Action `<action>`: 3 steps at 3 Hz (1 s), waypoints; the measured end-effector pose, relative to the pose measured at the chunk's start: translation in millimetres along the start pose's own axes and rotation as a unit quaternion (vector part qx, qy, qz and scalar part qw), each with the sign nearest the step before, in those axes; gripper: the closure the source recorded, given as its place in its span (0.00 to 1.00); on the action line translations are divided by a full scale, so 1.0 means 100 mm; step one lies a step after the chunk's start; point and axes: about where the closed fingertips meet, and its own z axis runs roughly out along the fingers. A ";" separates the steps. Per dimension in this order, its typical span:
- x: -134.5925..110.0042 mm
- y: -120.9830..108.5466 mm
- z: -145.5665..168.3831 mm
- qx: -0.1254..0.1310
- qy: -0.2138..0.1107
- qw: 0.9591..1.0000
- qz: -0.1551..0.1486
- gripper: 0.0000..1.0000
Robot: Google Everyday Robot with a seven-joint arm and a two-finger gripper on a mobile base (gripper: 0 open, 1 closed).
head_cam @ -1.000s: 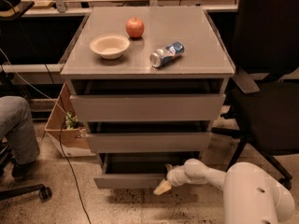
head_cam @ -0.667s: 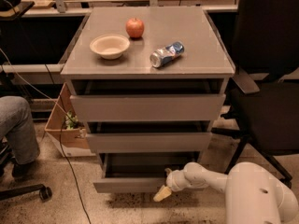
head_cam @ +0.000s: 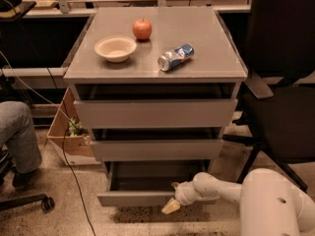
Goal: Open bottom drawer
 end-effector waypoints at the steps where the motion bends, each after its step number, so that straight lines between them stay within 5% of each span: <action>1: 0.02 0.31 -0.07 -0.025 0.006 1.000 -0.005 0.53; 2: 0.06 0.54 -0.13 -0.044 0.012 0.999 -0.005 0.76; 3: 0.08 0.75 -0.24 -0.062 0.025 0.998 -0.005 0.71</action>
Offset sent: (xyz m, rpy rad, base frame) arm -0.0792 0.0066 0.0216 0.0109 0.0976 0.0870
